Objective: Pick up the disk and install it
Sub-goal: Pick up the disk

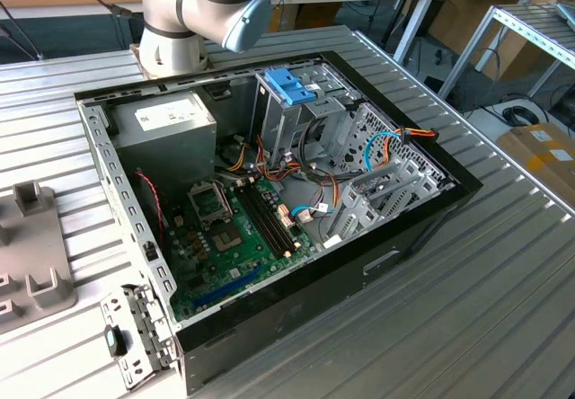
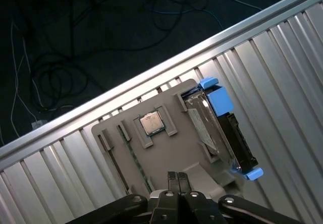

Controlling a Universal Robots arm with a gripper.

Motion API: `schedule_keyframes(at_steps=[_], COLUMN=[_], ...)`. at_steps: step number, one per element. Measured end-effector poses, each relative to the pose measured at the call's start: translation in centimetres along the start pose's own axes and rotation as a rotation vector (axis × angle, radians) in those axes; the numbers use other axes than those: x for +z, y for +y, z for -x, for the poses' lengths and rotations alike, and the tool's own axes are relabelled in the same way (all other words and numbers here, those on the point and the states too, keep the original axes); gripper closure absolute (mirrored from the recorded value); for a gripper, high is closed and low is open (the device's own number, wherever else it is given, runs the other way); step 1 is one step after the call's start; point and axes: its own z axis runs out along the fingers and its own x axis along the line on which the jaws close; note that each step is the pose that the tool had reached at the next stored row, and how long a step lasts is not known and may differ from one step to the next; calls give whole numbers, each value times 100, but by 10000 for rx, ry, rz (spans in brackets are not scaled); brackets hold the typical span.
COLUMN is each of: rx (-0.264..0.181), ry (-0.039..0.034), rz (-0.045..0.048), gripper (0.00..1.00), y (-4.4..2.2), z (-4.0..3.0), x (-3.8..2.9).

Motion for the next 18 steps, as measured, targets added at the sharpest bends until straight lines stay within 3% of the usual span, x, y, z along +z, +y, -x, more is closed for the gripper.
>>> schedule_keyframes(at_steps=[18], rx=[-708], ry=[31], rz=[18], gripper=[90], y=[0], z=[0], x=[0])
